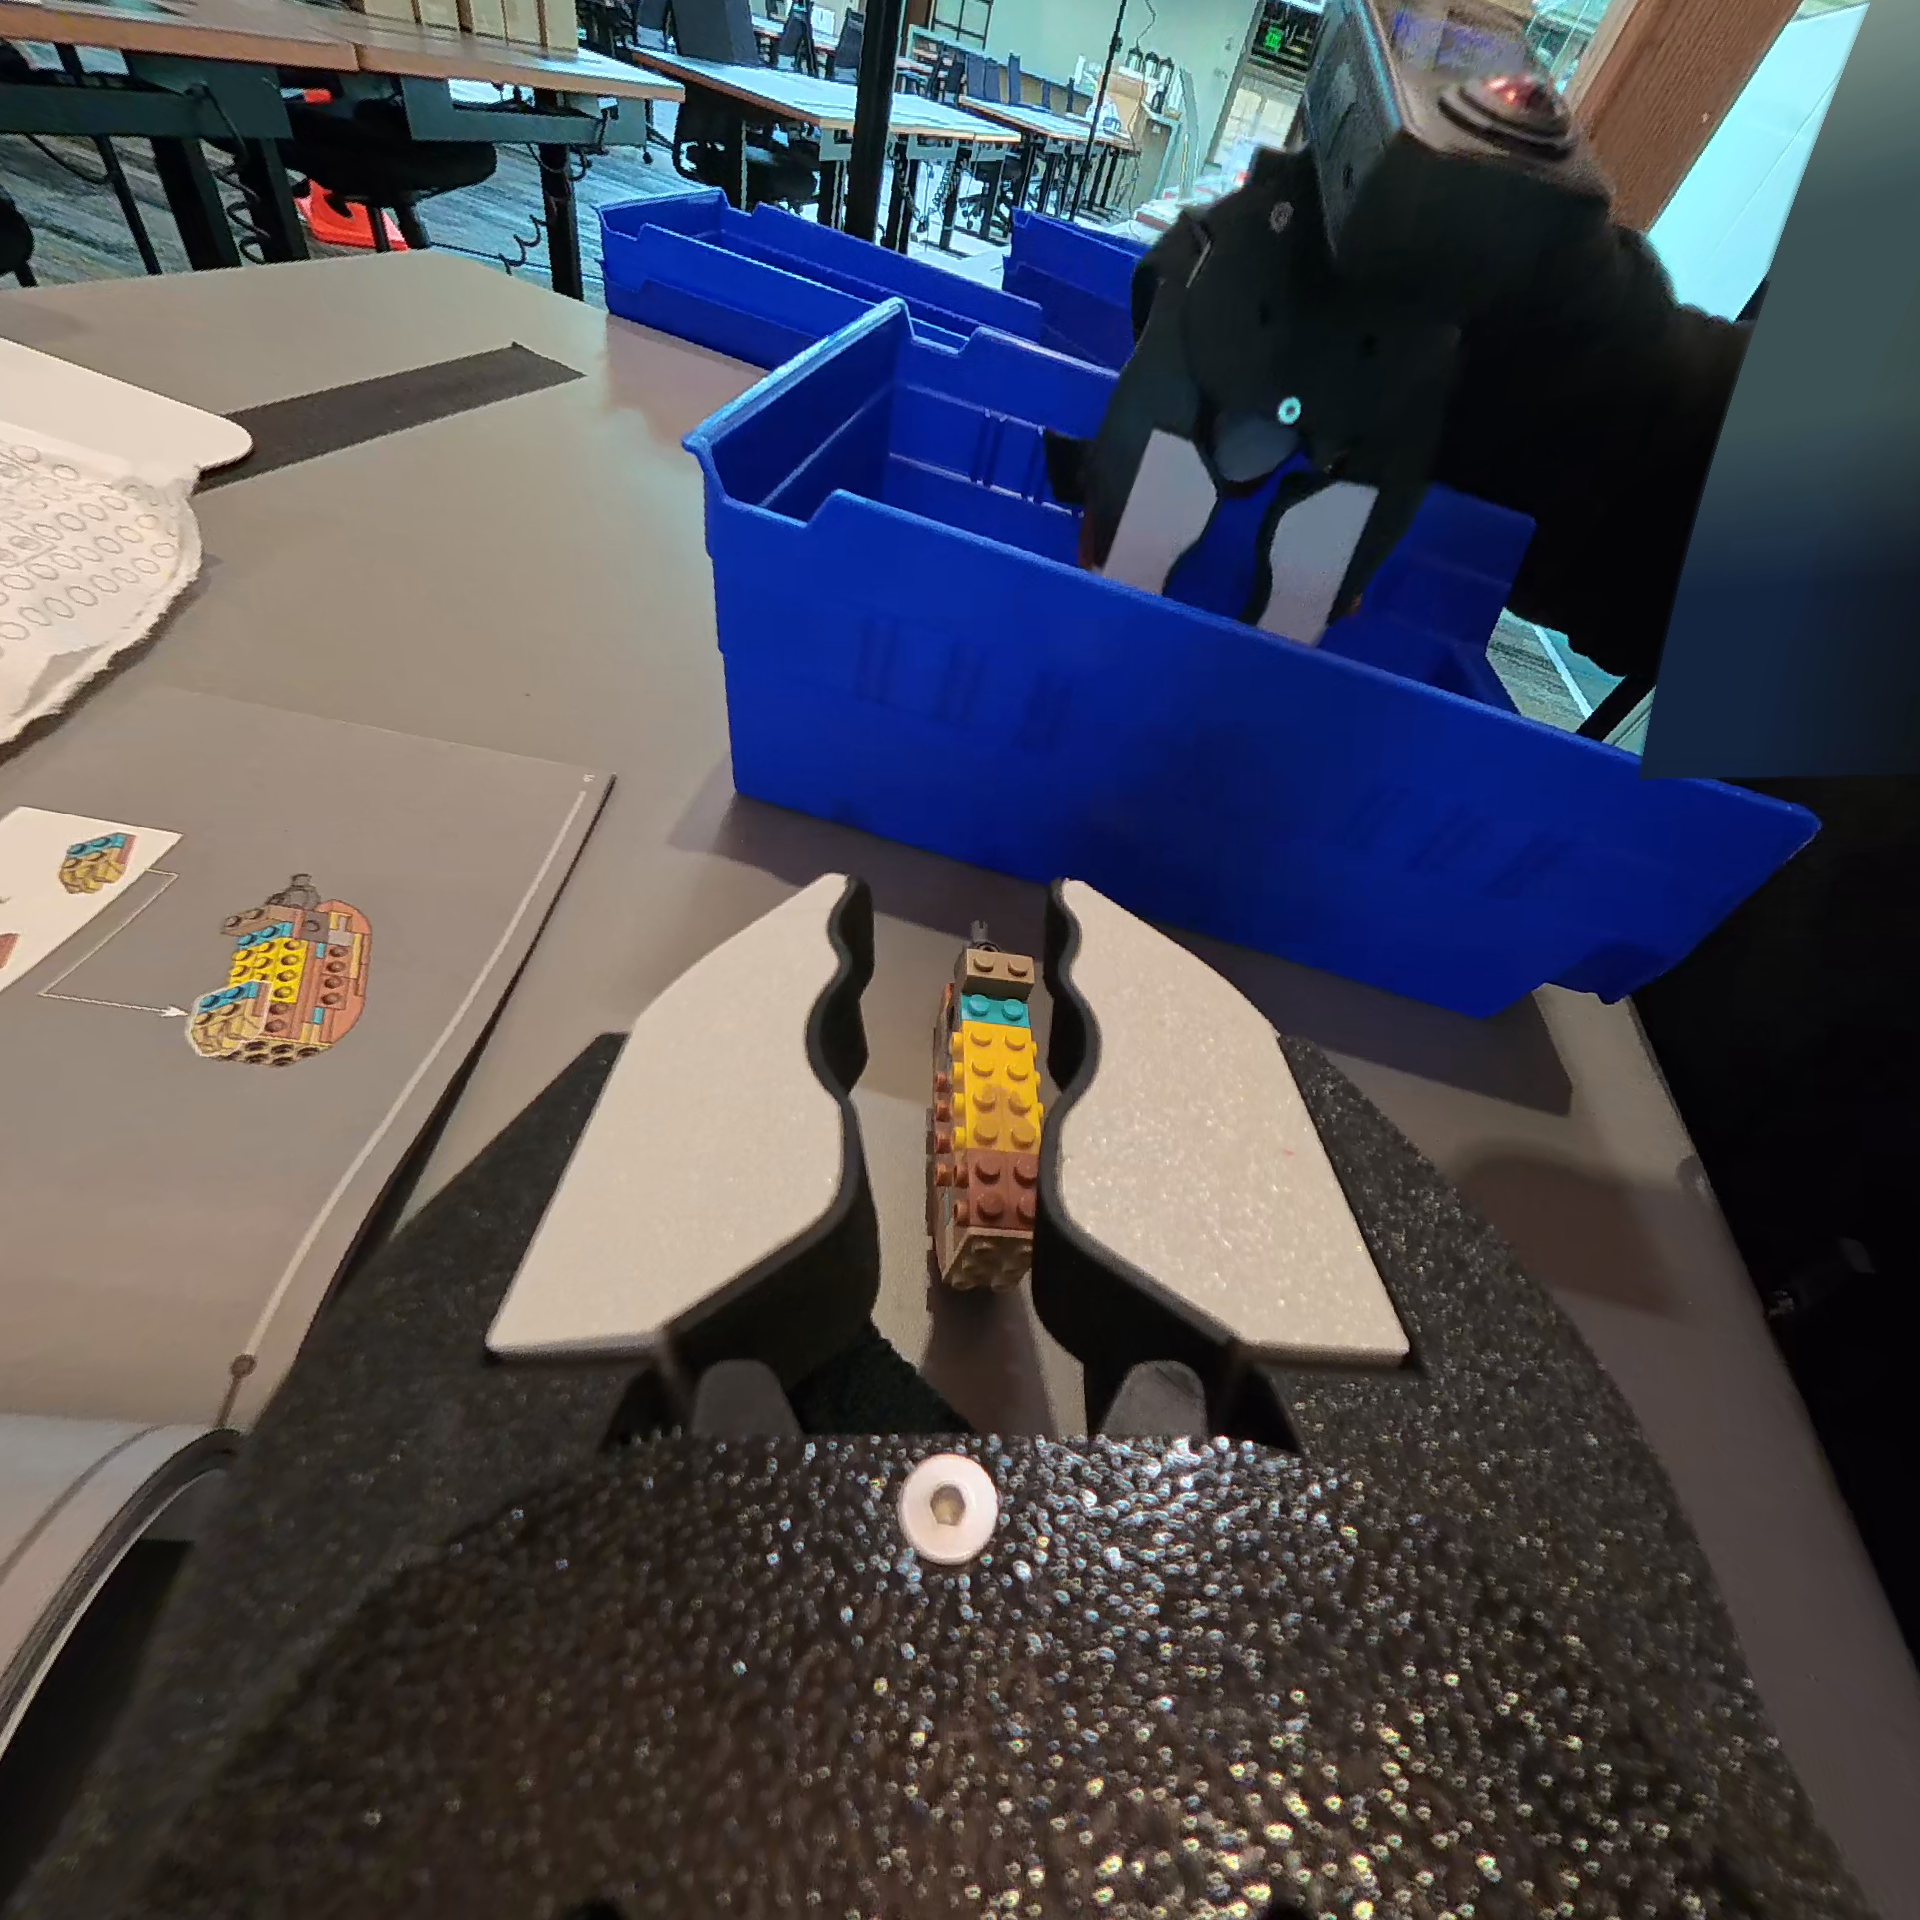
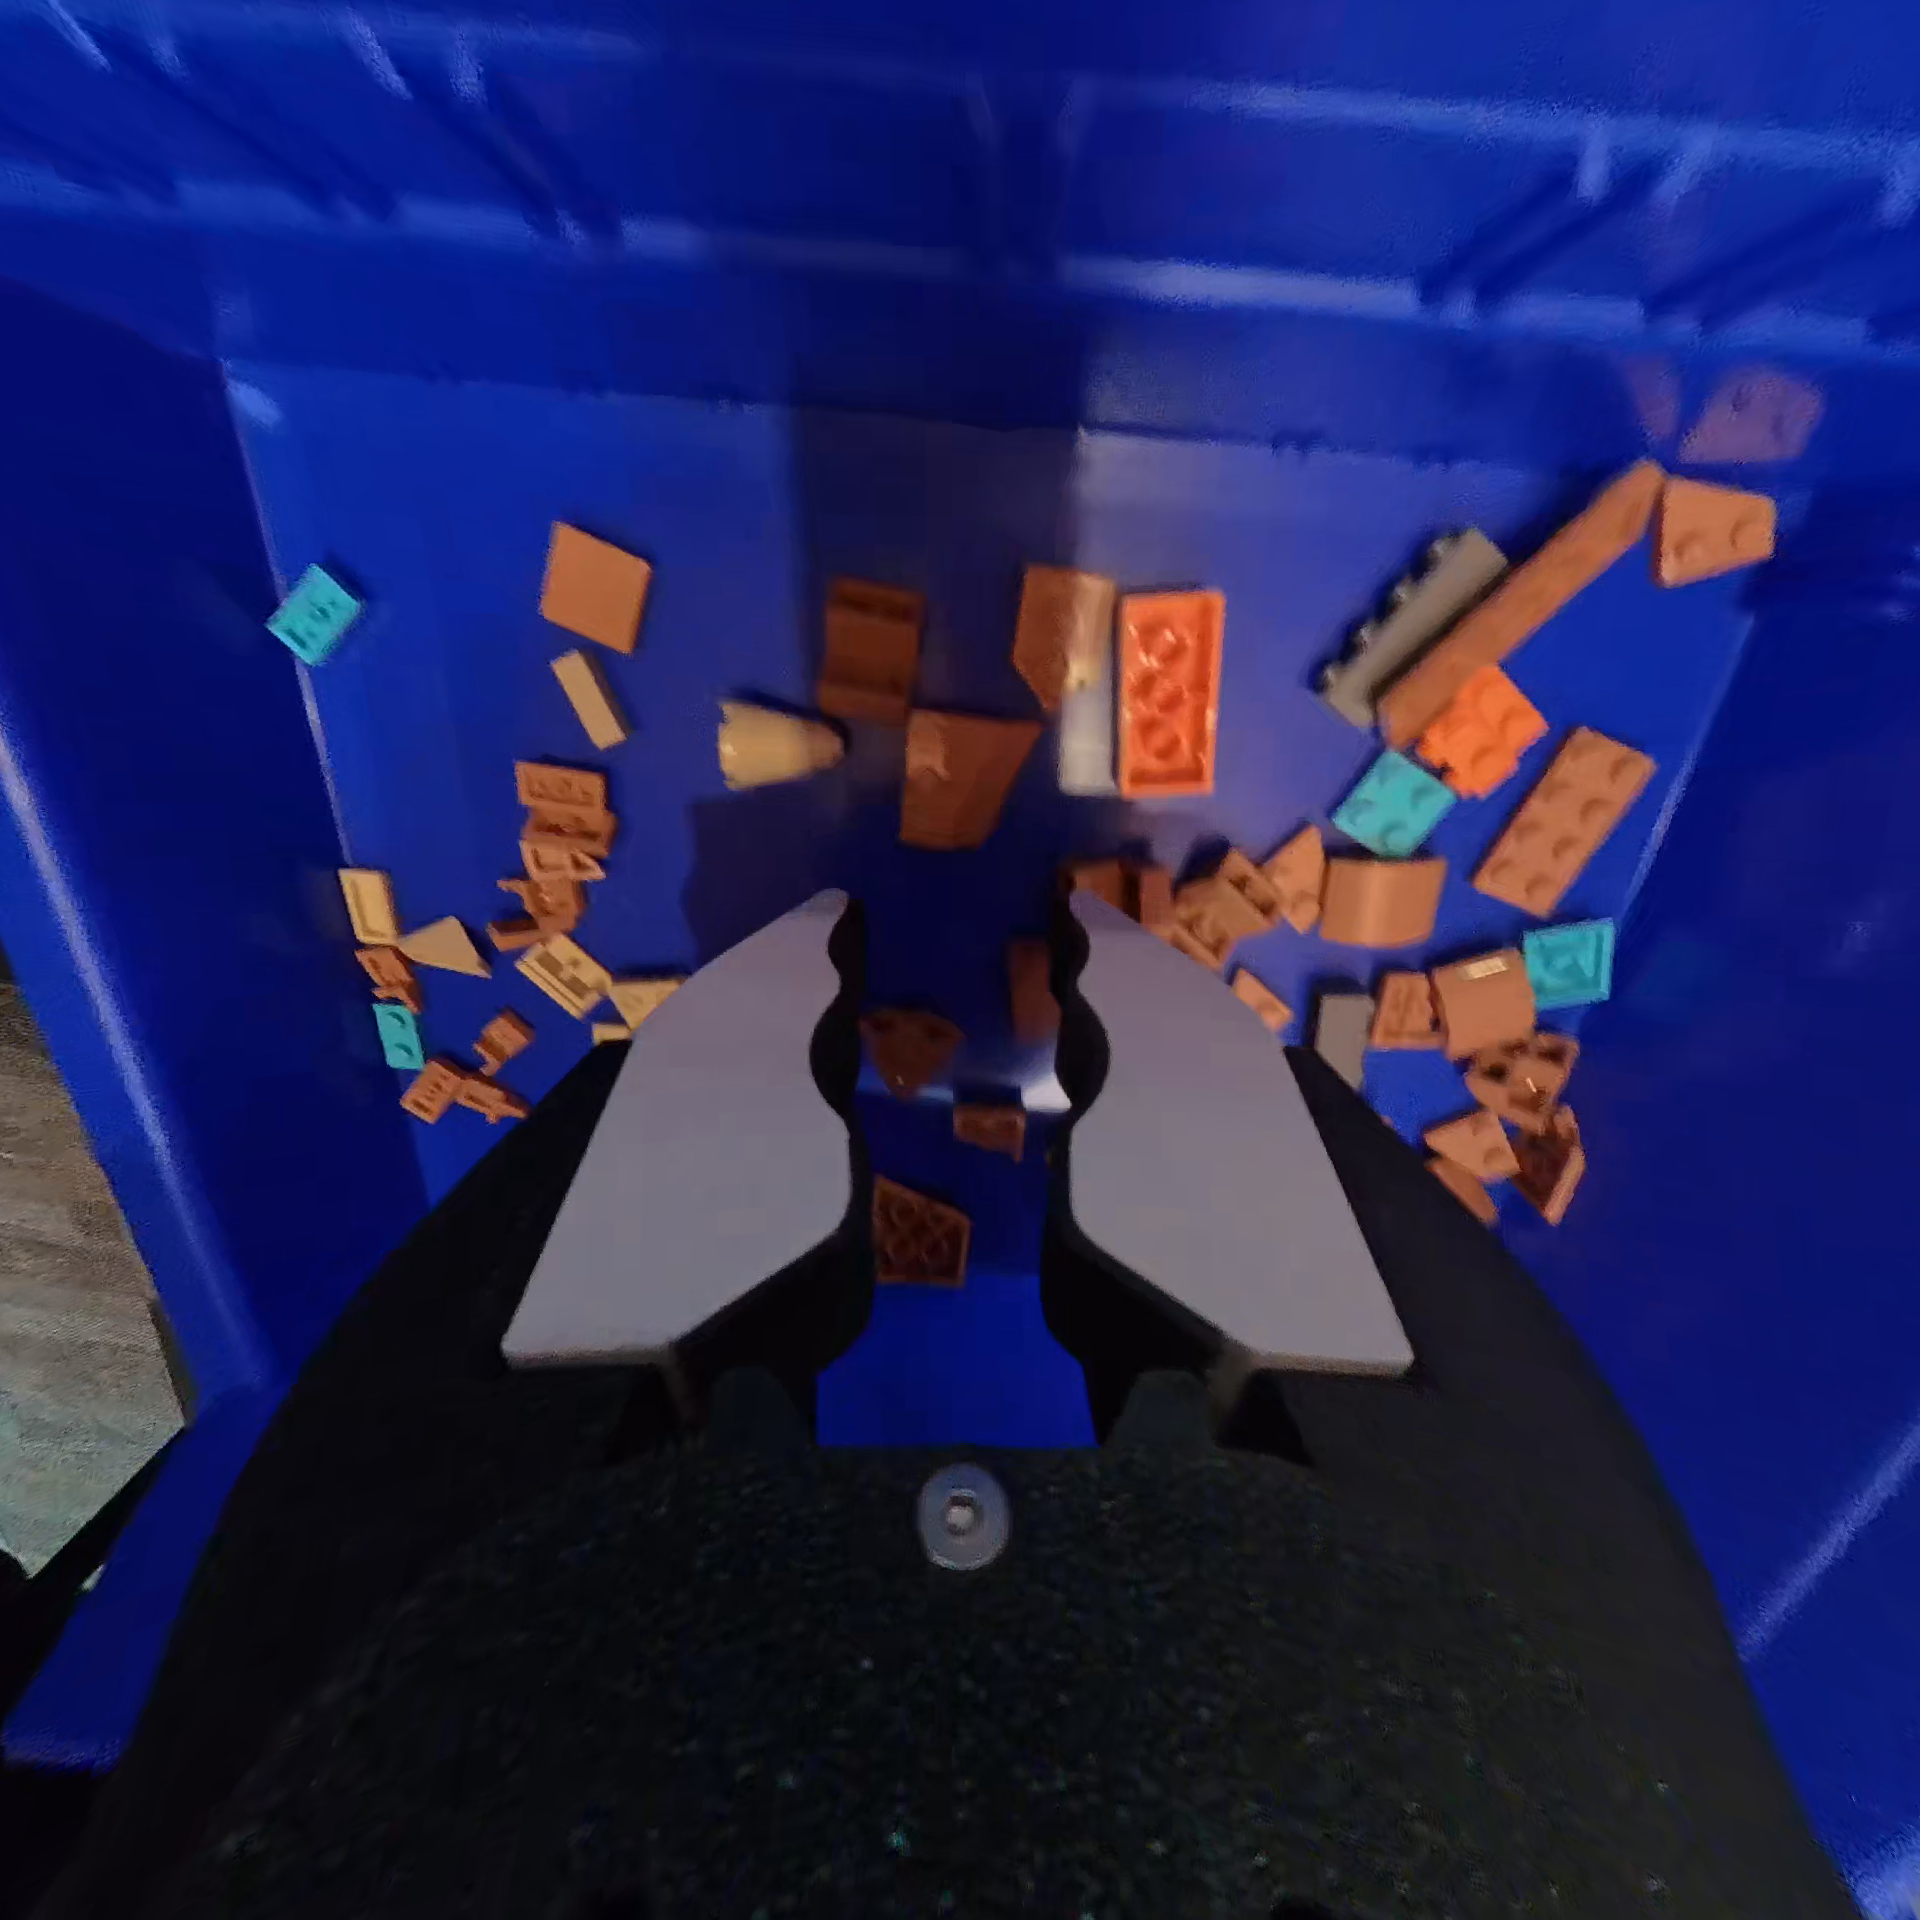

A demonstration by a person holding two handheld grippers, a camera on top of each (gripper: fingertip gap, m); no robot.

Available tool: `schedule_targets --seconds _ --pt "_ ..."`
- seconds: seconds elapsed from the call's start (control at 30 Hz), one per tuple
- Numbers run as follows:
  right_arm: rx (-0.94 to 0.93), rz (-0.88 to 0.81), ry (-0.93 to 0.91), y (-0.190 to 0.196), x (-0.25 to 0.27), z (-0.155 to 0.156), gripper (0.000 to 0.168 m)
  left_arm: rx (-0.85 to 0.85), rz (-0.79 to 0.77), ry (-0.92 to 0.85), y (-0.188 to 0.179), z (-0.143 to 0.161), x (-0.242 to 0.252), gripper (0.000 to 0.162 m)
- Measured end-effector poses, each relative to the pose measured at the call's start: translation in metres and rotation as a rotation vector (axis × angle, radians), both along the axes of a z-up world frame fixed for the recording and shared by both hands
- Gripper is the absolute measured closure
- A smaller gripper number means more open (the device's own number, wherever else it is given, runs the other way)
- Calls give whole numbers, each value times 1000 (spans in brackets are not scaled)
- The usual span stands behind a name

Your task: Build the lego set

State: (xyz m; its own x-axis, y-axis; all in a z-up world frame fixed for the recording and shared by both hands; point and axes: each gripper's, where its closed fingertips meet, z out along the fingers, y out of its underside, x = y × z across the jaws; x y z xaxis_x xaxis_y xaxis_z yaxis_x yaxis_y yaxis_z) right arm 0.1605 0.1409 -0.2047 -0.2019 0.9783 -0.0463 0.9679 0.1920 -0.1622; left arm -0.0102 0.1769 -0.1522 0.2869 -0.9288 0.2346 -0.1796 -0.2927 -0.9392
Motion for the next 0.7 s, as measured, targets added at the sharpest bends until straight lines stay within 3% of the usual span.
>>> schedule_targets --seconds 0.2,0.27,0.43,0.6,0.7 --pt "-29 45 -24 -8 -14 -18 137 1 5 -2 1 0 0 131" --pt "-43 47 2 -10 -21 -16 148 2 4 0 0 0 0 131" --pt "-48 27 -73 -11 -4 -10 153 9 2 3 0 0 0 131" --pt "-13 -33 -166 -10 23 -4 150 16 -3 13 -2 -1 1 131" --pt "18 -59 -193 -9 33 -2 135 26 -5 23 -3 -2 2 131"
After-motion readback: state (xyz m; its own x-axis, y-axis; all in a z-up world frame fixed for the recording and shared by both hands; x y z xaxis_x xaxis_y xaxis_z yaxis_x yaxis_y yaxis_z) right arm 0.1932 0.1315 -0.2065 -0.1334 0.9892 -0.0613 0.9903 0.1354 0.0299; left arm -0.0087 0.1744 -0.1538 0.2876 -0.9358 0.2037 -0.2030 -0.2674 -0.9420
